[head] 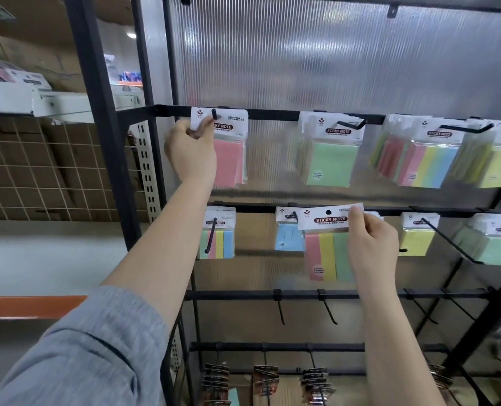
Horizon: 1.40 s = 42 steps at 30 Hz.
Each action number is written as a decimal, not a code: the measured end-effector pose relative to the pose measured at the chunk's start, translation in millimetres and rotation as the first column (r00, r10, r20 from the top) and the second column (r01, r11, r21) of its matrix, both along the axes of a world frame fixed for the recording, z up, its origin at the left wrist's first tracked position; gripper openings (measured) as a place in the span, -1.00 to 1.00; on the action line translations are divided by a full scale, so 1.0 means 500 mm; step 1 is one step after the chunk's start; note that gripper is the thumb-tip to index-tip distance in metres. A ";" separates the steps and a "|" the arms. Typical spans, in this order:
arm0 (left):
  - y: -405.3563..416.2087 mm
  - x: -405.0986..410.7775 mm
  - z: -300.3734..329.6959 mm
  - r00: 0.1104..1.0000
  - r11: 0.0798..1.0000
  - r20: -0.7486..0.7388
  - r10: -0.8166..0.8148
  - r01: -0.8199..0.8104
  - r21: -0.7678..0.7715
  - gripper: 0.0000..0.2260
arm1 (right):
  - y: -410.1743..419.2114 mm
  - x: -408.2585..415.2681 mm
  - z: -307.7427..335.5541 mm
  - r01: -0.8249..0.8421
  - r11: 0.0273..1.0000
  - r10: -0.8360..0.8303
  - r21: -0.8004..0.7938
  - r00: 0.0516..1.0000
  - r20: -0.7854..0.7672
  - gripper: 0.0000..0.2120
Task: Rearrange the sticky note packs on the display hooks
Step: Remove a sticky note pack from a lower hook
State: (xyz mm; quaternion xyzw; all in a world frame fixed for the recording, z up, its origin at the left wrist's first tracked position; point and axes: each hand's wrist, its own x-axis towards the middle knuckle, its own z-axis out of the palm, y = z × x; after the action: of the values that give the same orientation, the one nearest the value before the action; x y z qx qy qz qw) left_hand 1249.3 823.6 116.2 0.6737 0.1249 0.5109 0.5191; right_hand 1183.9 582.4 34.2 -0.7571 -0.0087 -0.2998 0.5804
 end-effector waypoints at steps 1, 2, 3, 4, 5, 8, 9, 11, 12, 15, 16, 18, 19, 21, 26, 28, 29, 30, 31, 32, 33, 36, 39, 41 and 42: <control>-0.003 0.000 -0.004 1.000 1.000 -0.006 0.024 -0.024 -0.015 -0.75 | -0.002 -0.002 0.001 0.001 1.000 -0.001 0.009 1.000 0.008 -0.53; -0.007 -0.002 -0.012 0.999 0.999 -0.013 0.038 -0.039 -0.037 -0.73 | -0.004 -0.005 0.001 0.002 1.000 -0.002 0.017 1.000 0.016 -0.52; -0.011 -0.005 -0.022 0.999 0.997 -0.016 0.047 -0.048 -0.061 -0.71 | -0.005 -0.008 0.002 0.004 1.000 -0.004 0.019 1.000 0.023 -0.52; -0.016 -0.012 -0.033 0.998 0.995 -0.015 0.056 -0.057 -0.081 -0.70 | -0.006 -0.013 0.002 0.007 1.000 -0.007 0.015 1.000 0.030 -0.52; -0.022 -0.020 -0.045 0.998 0.993 -0.015 0.064 -0.065 -0.096 -0.70 | -0.007 -0.018 0.001 0.011 1.000 -0.011 0.007 0.999 0.036 -0.52; -0.040 -0.049 -0.079 0.998 0.990 -0.016 0.060 -0.061 -0.130 -0.78 | -0.015 -0.033 -0.004 0.036 0.999 -0.036 -0.012 0.999 0.038 -0.52; -0.048 -0.061 -0.091 0.999 0.989 -0.002 0.043 -0.043 -0.140 -0.82 | -0.019 -0.038 -0.007 0.046 0.999 -0.045 -0.014 0.998 0.037 -0.53; -0.066 -0.089 -0.119 1.000 0.986 0.016 0.002 0.001 -0.164 -0.88 | -0.028 -0.051 -0.015 0.060 0.998 -0.060 -0.001 0.998 0.036 -0.52; -0.074 -0.103 -0.136 1.000 0.986 0.008 -0.016 0.017 -0.166 -0.89 | -0.032 -0.058 -0.018 0.068 0.998 -0.068 0.005 0.997 0.040 -0.51; -0.093 -0.131 -0.183 0.995 0.988 -0.069 -0.075 0.065 -0.141 -0.88 | -0.049 -0.078 -0.025 0.076 0.997 -0.078 0.032 0.995 0.058 -0.50; -0.099 -0.134 -0.192 0.990 0.989 -0.100 -0.095 0.082 -0.126 -0.86 | -0.056 -0.084 -0.026 0.077 0.996 -0.079 0.042 0.995 0.058 -0.50; -0.112 -0.132 -0.201 0.978 0.989 -0.165 -0.125 0.109 -0.098 -0.84 | -0.074 -0.091 -0.025 0.096 0.994 -0.098 0.049 0.994 0.043 -0.51; -0.120 -0.127 -0.202 0.971 0.988 -0.194 -0.142 0.126 -0.094 -0.84 | -0.084 -0.093 -0.024 0.109 0.993 -0.111 0.053 0.993 0.034 -0.52; -0.139 -0.118 -0.204 0.956 0.982 -0.231 -0.182 0.165 -0.092 -0.83 | -0.107 -0.096 -0.020 0.130 0.989 -0.133 0.068 0.991 0.032 -0.50; -0.195 -0.093 -0.209 0.910 0.960 -0.316 -0.269 0.279 -0.016 -0.83 | -0.164 -0.082 -0.010 0.137 0.979 -0.141 0.149 0.990 0.019 -0.49; -0.217 -0.076 -0.208 0.882 0.947 -0.358 -0.306 0.322 -0.015 -0.83 | -0.186 -0.068 -0.007 0.110 0.975 -0.116 0.192 0.993 0.023 -0.52; -0.229 -0.066 -0.207 0.868 0.940 -0.379 -0.319 0.340 -0.012 -0.82 | -0.197 -0.061 -0.004 0.105 0.976 -0.111 0.190 0.994 0.022 -0.53; -0.241 -0.056 -0.208 0.858 0.937 -0.400 -0.323 0.350 -0.006 -0.82 | -0.209 -0.053 -0.002 0.100 0.978 -0.106 0.183 0.994 0.024 -0.52; -0.253 -0.046 -0.208 0.850 0.935 -0.417 -0.323 0.355 0.001 -0.82 | -0.221 -0.046 0.002 0.094 0.979 -0.101 0.180 0.994 0.029 -0.49; -0.265 -0.038 -0.209 0.845 0.933 -0.429 -0.320 0.359 0.009 -0.83 | -0.234 -0.038 0.005 0.087 0.980 -0.095 0.181 0.995 0.036 -0.49; -0.278 -0.030 -0.210 0.843 0.933 -0.437 -0.314 0.360 0.024 -0.83 | -0.249 -0.031 0.009 0.081 0.980 -0.089 0.183 0.995 0.037 -0.49; -0.317 -0.010 -0.212 0.849 0.938 -0.467 -0.247 0.330 0.106 -0.84 | -0.302 -0.003 0.016 0.007 0.973 -0.011 0.231 1.000 0.016 -0.60; -0.358 0.005 -0.215 0.835 0.950 -0.533 -0.139 0.264 0.166 -0.85 | -0.367 0.028 0.027 -0.076 0.965 0.077 0.251 0.997 0.006 -0.66; -0.389 0.010 -0.218 0.824 0.953 -0.557 -0.105 0.243 0.179 -0.85 | -0.408 0.049 0.037 -0.100 0.970 0.099 0.221 0.995 0.012 -0.55; -0.406 0.010 -0.219 0.823 0.956 -0.560 -0.099 0.235 0.176 -0.85 | -0.426 0.059 0.042 -0.109 0.973 0.106 0.206 0.994 0.025 -0.55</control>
State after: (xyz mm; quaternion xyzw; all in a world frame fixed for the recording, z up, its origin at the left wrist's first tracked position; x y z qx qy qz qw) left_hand 1254.4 620.7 6.7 0.8563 0.1457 0.2615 0.4208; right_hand 1213.2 369.4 55.3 -0.6890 -0.0227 -0.2724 0.6713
